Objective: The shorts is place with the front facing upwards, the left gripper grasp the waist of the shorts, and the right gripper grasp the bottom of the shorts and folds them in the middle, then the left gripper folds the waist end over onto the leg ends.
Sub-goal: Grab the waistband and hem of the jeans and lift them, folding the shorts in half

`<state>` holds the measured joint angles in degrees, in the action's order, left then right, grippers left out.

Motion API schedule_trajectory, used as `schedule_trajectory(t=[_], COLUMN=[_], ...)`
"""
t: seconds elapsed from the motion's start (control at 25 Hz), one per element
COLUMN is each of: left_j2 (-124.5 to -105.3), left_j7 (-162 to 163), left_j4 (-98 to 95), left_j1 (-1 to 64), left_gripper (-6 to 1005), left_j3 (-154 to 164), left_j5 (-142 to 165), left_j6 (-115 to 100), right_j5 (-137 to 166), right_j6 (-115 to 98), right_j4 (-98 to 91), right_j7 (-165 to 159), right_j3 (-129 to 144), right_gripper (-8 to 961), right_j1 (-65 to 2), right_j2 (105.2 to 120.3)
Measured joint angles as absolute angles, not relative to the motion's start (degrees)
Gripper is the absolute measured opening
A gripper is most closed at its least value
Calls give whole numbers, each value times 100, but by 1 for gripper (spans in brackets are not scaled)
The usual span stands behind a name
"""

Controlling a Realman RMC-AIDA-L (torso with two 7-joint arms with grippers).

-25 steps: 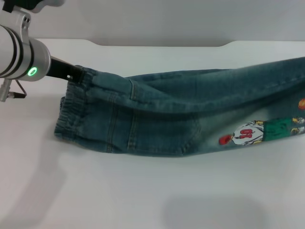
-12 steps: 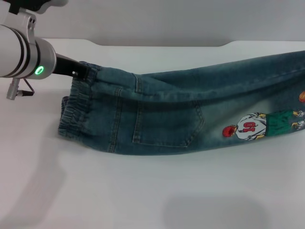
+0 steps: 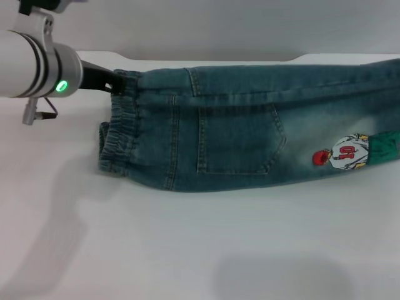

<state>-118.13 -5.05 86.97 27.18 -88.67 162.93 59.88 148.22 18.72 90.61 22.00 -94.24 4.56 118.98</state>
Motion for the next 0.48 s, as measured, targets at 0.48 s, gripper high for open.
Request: schedule_trajectory(t=[0.48], left_j2=[-11812], left_j7=[-260], left_j4=[8417], left_j1=[2358], left_gripper=[122], left_j3=[-8559], left_j5=[16291], left_j6=[4677], right_j5=[15038], right_j6=[1634], right_j4=[8869], right_j7=[2240], right_j3=[-9546], right_gripper=[188], right_j1=[199], right_j2=[11895])
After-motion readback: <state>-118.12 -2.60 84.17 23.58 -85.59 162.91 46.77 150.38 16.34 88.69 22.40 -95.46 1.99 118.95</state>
